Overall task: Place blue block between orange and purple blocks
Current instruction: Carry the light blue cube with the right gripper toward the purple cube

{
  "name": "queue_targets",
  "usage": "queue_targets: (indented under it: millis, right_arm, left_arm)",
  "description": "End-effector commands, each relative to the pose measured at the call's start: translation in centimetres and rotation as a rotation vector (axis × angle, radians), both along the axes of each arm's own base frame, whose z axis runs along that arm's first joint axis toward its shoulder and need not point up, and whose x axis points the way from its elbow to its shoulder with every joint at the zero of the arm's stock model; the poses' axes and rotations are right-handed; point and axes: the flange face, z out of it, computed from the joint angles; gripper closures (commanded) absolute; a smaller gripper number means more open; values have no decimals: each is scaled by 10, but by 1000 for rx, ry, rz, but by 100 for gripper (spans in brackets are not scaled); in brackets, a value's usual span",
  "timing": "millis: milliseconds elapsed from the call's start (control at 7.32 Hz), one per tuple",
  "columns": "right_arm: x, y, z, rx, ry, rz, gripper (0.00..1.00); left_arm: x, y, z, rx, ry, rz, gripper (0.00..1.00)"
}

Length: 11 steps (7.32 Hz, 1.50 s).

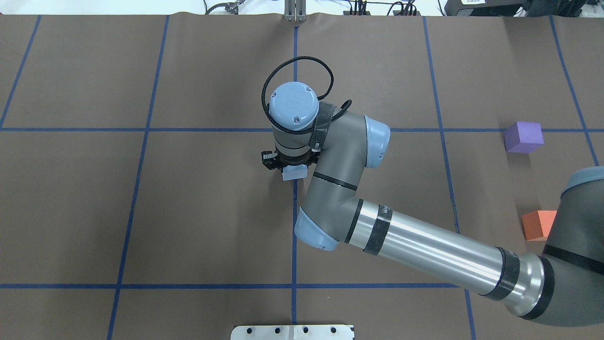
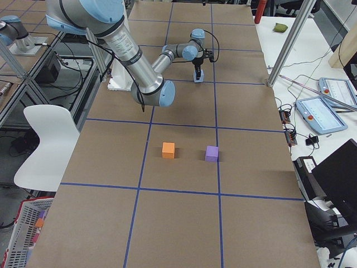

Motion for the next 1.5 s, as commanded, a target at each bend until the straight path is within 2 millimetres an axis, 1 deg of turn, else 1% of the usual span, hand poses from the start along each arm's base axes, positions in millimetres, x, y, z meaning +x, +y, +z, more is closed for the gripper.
queue_targets:
  millis: [0,137,273,410,547,683,820,957,1094,1230,1367]
  right_arm:
    - [80,11,-38,13,-36,40,100]
    - [125,14,-45,13,-34,68,100]
    - [167,13,-31,31,-47,96,100]
    - [217,0,-8,35,-48,131,100]
    - [269,-7,27,71,-41,79,100]
    - [319,-4,76,103,-4,48,100]
    - [350,-12,110,67,14,55,100]
    - [373,-6,154,53,28,71,100]
    - [405,5,218,55,21,107,100]
    - [428,-4,267,41,-20,124,100]
    - [432,-9,302,-27,-31,108,100]
  left_arm:
    - [-14,-5,11,22,-20,22,0]
    - [-37,-8,28,59,-48,73,0]
    - [-58,-10,47,96,-81,133,0]
    - [-76,-8,67,119,-104,182,0]
    - [-86,-5,85,126,-117,214,0]
    - [-86,-3,90,116,-117,216,0]
    - [-86,0,101,99,-117,217,0]
    - [-86,1,103,87,-117,218,0]
    - [-86,7,120,61,-117,221,0]
    - [-85,7,119,62,-117,223,0]
    - [-85,7,119,62,-117,223,0]
